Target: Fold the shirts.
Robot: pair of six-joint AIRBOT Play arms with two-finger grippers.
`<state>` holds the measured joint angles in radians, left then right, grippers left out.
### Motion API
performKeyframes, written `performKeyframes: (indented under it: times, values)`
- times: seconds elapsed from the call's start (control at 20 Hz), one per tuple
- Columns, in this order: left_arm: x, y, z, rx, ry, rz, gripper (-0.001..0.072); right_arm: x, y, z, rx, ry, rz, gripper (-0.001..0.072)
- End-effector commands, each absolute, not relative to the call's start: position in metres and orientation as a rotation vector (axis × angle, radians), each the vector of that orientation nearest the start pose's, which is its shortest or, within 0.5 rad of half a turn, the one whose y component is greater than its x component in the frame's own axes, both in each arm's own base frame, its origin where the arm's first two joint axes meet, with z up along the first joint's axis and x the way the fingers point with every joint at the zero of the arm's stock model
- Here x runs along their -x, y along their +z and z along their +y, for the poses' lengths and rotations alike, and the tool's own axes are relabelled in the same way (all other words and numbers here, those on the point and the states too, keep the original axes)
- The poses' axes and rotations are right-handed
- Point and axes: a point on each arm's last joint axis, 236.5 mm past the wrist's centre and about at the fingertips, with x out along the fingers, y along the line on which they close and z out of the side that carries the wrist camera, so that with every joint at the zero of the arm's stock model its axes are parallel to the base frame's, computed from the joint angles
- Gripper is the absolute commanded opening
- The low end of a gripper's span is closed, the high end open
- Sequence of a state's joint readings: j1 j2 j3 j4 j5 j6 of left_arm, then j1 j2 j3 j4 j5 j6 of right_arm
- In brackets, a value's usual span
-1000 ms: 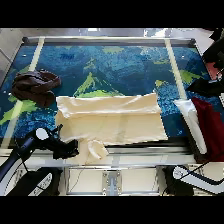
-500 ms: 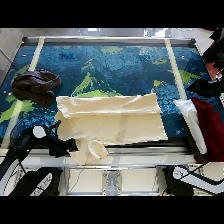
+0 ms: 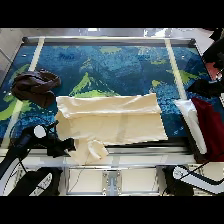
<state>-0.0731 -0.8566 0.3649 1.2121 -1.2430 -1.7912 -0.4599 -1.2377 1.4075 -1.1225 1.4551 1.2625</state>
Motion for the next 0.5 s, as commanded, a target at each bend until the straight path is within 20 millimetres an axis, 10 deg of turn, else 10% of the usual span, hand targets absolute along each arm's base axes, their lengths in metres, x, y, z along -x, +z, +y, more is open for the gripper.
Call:
performKeyframes:
  times: [0.0, 0.35, 0.45]
  values:
    - [-0.132, -0.107, -0.092, 0.5, -0.009, 1.769, 0.0528, -0.37, 0.115, -0.07, -0.332, 0.13, 1.126, 0.0424]
    - [-0.142, -0.107, -0.106, 0.556, -0.058, 1.739, 0.0431, -0.37, 0.115, -0.07, -0.332, 0.13, 1.126, 0.0424]
    - [-0.144, -0.107, -0.107, 0.561, -0.06, 1.733, 0.0226, -0.37, 0.115, -0.07, -0.332, 0.13, 1.126, 0.0424]
